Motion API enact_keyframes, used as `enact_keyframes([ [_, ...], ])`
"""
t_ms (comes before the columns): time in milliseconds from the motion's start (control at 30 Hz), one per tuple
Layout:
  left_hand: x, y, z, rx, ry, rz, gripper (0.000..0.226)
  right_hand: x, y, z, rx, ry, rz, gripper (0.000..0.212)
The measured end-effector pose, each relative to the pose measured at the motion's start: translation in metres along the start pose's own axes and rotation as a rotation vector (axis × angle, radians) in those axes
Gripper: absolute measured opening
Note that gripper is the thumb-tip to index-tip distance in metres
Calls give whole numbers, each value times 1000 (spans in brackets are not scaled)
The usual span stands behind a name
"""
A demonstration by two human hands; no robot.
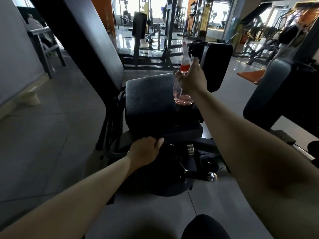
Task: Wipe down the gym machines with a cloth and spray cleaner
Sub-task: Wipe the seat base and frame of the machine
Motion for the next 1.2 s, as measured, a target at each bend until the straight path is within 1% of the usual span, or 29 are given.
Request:
enact_keyframes([
  [67,3,-1,3,16,62,-40,51,1,3,-3,-32,10,-57,55],
  [133,3,-4,3,29,101,-69,50,3,12,-8,-27,-7,-36,53],
  [167,0,-5,1,8,102,-44,52,4,19,-12,-18,-16,-23,52],
  [233,-5,-2,-6,-102,55,100,57,4,36,-23,-2,-25,15,52],
  [267,-8,-1,-10,-141,5,168,59,3,46,-30,2,-26,42,50],
  [300,-11,-2,-14,-180,-71,196,57,-1,57,-37,3,-34,68,43],
  [333,-14,-3,-19,-239,-160,172,53,-6,68,-45,7,-52,86,34],
  [400,-17,2,-29,-346,-283,-3,51,-22,86,-64,24,-92,97,24],
  [467,-29,9,-32,-450,-326,-172,44,-41,103,-87,54,-154,112,24],
  [500,-40,12,-30,-456,-350,-239,39,-51,110,-99,79,-191,125,25],
  [567,-71,10,-22,-377,-424,-303,33,-69,122,-126,124,-271,132,24],
  [600,-87,4,-17,-286,-448,-287,32,-79,126,-137,135,-308,120,22],
  [633,-102,-7,-12,-165,-460,-216,33,-89,129,-149,133,-345,103,19],
  [700,-120,-28,-1,36,-437,30,32,-104,135,-168,102,-395,78,20],
  [733,-126,-33,4,87,-392,110,30,-111,137,-177,90,-413,70,24],
  [800,-128,-39,18,160,-281,154,29,-125,138,-197,84,-427,78,34],
  [867,-126,-45,30,242,-174,159,33,-139,135,-221,101,-374,66,35],
  [900,-125,-47,36,275,-111,120,35,-145,131,-235,118,-320,15,32],
  [967,-120,-47,40,281,-2,-37,34,-151,119,-266,145,-231,-62,46],
  [1000,-118,-45,39,239,12,-111,33,-154,112,-282,141,-243,-50,50],
  [1033,-116,-41,32,148,-24,-137,33,-157,106,-297,135,-292,-31,49],
  [1067,-115,-38,23,-4,-128,-107,32,-161,99,-311,140,-368,-29,48],
  [1100,-115,-37,9,-192,-293,-13,26,-167,93,-323,147,-448,-22,46],
  [1133,-115,-40,-10,-352,-476,138,17,-174,86,-335,157,-526,1,40],
  [1167,-112,-48,-27,-463,-644,257,13,-180,82,-344,163,-600,41,30],
  [1200,-107,-56,-36,-515,-762,321,14,-185,79,-350,161,-661,73,19],
])
Point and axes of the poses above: each hand's wrist, its own z-axis towards the middle knuckle, its own y-axis out of the back of the hand, x = y × z, the point moved 5 cm from there along z, towards the middle knuckle, and after that the axes turned 9 degrees about -x, right-handed, at the moved point
